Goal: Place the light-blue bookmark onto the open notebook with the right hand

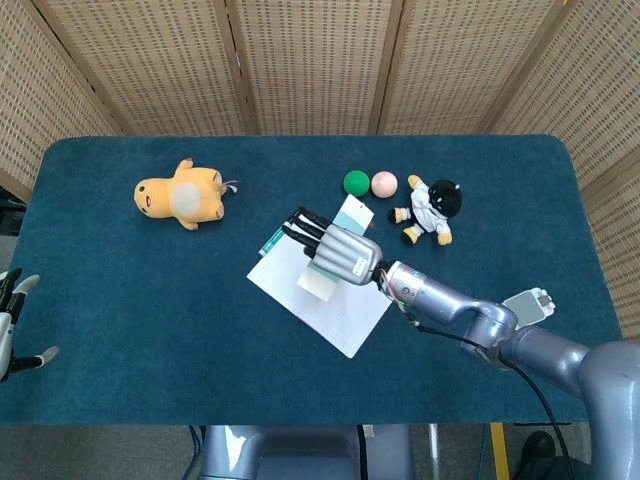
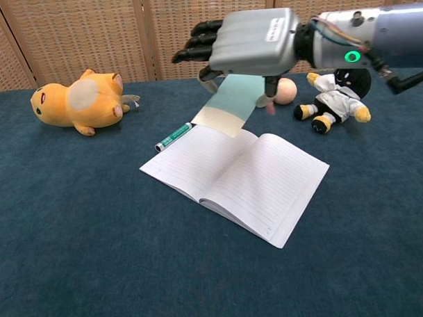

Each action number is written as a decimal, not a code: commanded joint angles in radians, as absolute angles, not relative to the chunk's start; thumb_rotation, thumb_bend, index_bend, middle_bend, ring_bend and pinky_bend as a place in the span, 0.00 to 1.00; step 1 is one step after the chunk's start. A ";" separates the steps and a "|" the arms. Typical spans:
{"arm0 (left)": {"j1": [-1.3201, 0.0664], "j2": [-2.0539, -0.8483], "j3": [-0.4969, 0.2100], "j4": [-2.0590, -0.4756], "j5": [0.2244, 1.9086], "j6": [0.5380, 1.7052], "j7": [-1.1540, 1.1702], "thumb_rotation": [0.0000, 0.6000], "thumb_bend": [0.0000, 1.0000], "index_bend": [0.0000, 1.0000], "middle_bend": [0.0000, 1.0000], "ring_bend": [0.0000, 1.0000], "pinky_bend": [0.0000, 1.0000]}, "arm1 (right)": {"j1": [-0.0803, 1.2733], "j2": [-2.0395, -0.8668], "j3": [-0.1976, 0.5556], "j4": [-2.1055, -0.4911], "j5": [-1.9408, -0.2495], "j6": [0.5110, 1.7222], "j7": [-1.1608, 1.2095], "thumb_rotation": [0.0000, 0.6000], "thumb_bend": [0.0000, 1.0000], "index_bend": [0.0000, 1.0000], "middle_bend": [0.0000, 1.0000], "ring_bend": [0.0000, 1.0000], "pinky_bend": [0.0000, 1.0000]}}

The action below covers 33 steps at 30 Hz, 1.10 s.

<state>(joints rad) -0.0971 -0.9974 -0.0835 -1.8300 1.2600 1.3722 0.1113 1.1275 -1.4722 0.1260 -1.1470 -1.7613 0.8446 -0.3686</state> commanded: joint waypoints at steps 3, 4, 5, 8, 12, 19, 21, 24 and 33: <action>-0.104 -0.990 -0.092 -1.823 1.236 1.355 0.093 1.00 0.00 0.00 0.00 0.00 0.00 | 1.218 -1.606 0.165 -1.063 -1.705 0.719 -0.472 1.00 0.25 0.63 0.00 0.00 0.00; -0.106 -0.988 -0.094 -1.822 1.232 1.351 0.091 1.00 0.00 0.00 0.00 0.00 0.00 | 1.225 -1.623 0.166 -1.050 -1.700 0.709 -0.479 1.00 0.25 0.63 0.00 0.00 0.00; -0.108 -0.986 -0.095 -1.820 1.226 1.345 0.086 1.00 0.00 0.00 0.00 0.00 0.00 | 1.235 -1.648 0.165 -1.028 -1.693 0.695 -0.484 1.00 0.25 0.63 0.00 0.00 0.00; -0.113 -0.982 -0.098 -1.817 1.212 1.331 0.080 1.00 0.00 0.00 0.00 0.00 0.00 | 1.255 -1.703 0.158 -0.973 -1.687 0.675 -0.482 1.00 0.25 0.64 0.00 0.00 0.00; -0.122 -0.976 -0.102 -1.813 1.196 1.309 0.071 1.00 0.00 0.00 0.00 0.00 0.00 | 1.273 -1.761 0.149 -0.907 -1.681 0.666 -0.452 1.00 0.25 0.64 0.00 0.00 0.00; -0.132 -0.963 -0.108 -1.807 1.185 1.287 0.045 1.00 0.00 0.00 0.00 0.00 0.00 | 1.291 -1.825 0.120 -0.811 -1.685 0.668 -0.395 1.00 0.25 0.64 0.00 0.00 0.00; -0.136 -0.962 -0.107 -1.805 1.184 1.279 0.044 1.00 0.00 0.00 0.00 0.00 0.00 | 1.293 -1.841 0.111 -0.784 -1.686 0.670 -0.384 1.00 0.25 0.64 0.00 0.00 0.00; -0.143 -0.962 -0.105 -1.803 1.183 1.267 0.047 1.00 0.00 0.00 0.00 0.00 0.00 | 1.290 -1.867 0.108 -0.744 -1.675 0.672 -0.376 1.00 0.25 0.64 0.00 0.00 0.00; -0.147 -0.961 -0.104 -1.802 1.173 1.261 0.046 1.00 0.00 0.00 0.00 0.00 0.00 | 1.287 -1.904 0.101 -0.664 -1.653 0.672 -0.385 1.00 0.25 0.64 0.00 0.00 0.00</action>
